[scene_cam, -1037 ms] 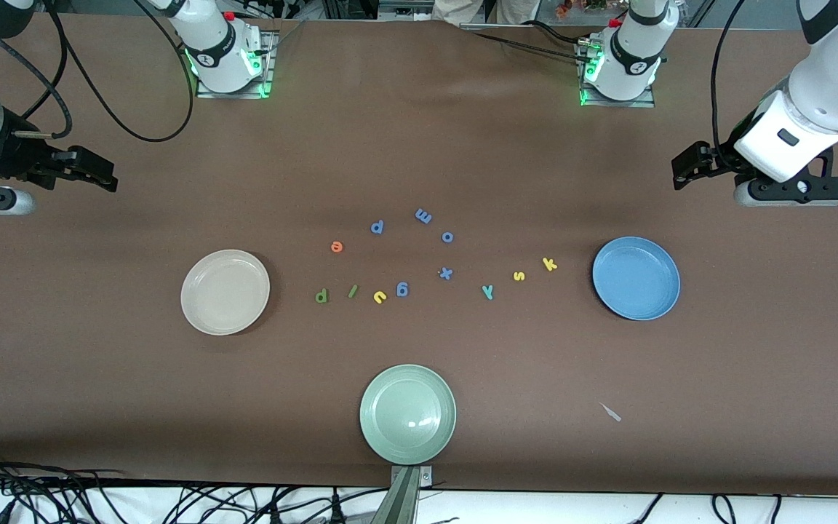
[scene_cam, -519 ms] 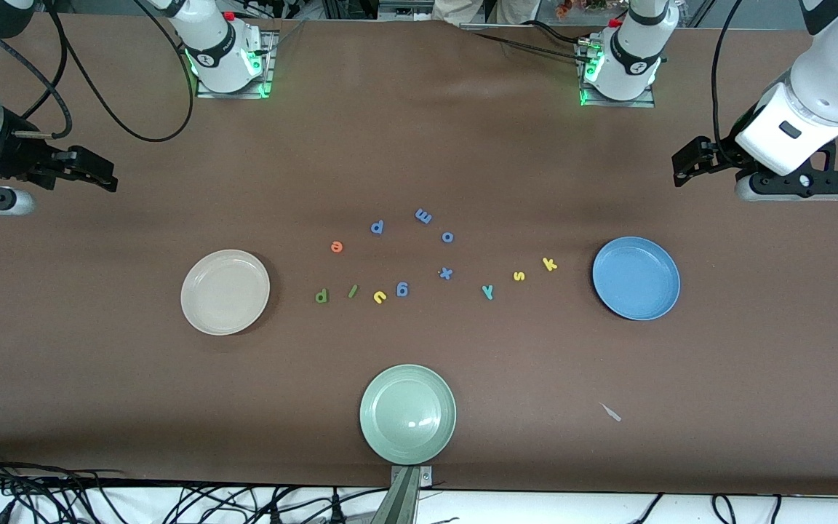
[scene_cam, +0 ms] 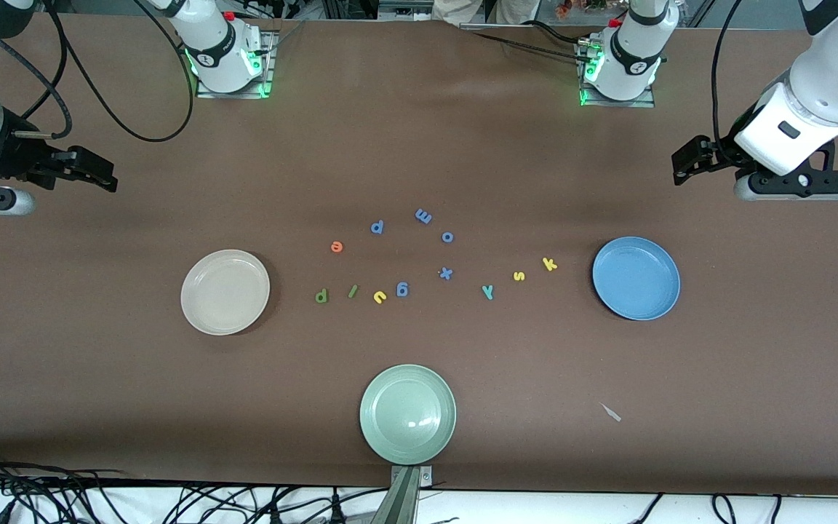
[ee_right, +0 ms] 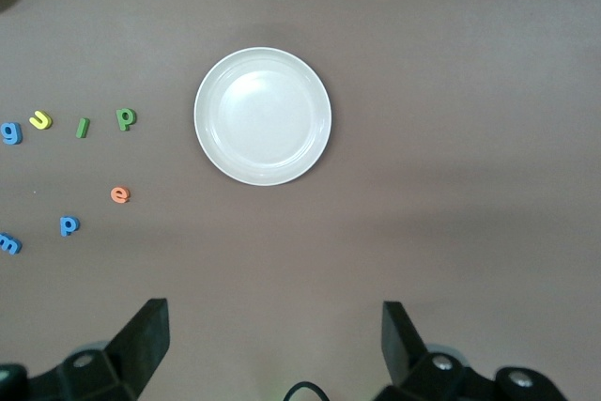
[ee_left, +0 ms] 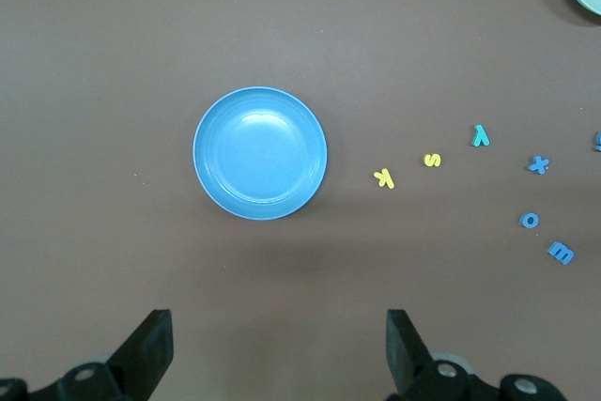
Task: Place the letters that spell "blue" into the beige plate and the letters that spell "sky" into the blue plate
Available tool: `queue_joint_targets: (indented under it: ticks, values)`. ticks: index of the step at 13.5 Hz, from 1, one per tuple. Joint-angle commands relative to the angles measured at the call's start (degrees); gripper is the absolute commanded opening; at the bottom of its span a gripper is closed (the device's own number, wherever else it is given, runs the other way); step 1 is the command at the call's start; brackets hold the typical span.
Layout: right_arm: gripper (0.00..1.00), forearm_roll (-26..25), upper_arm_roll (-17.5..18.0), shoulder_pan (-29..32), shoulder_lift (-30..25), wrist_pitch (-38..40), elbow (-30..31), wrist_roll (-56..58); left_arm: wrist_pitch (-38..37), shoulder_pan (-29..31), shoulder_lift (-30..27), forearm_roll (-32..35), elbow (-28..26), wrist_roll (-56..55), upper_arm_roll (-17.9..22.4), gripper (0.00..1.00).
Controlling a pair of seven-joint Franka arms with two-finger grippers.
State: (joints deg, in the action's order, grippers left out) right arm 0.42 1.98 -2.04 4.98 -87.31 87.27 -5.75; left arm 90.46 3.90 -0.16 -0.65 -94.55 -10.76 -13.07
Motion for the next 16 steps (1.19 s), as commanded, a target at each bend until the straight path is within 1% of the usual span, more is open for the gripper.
queue_joint_targets:
  ticks: [1,2,3,16]
  values:
    - [1.00,-0.6,0.3,0.5,0.6,0.5,-1.3,0.6,-0.5,0.2,0.4,-0.7,0.9,1.1,-0.2,1.00]
    - [1.00,-0.6,0.2,0.5,0.6,0.6,-1.3,0.6,-0.5,0.2,1.4,-0.8,2.3,1.1,-0.2,1.00]
    - [1.00,-0.5,0.2,0.5,0.6,0.6,-1.2,0.6,-0.5,0.2,1.6,-0.8,2.6,1.1,-0.2,1.00]
    - [1.00,-0.3,0.1,0.6,0.6,0.2,-1.2,0.5,-0.7,0.2,1.7,-0.8,2.6,1.0,-0.2,1.00]
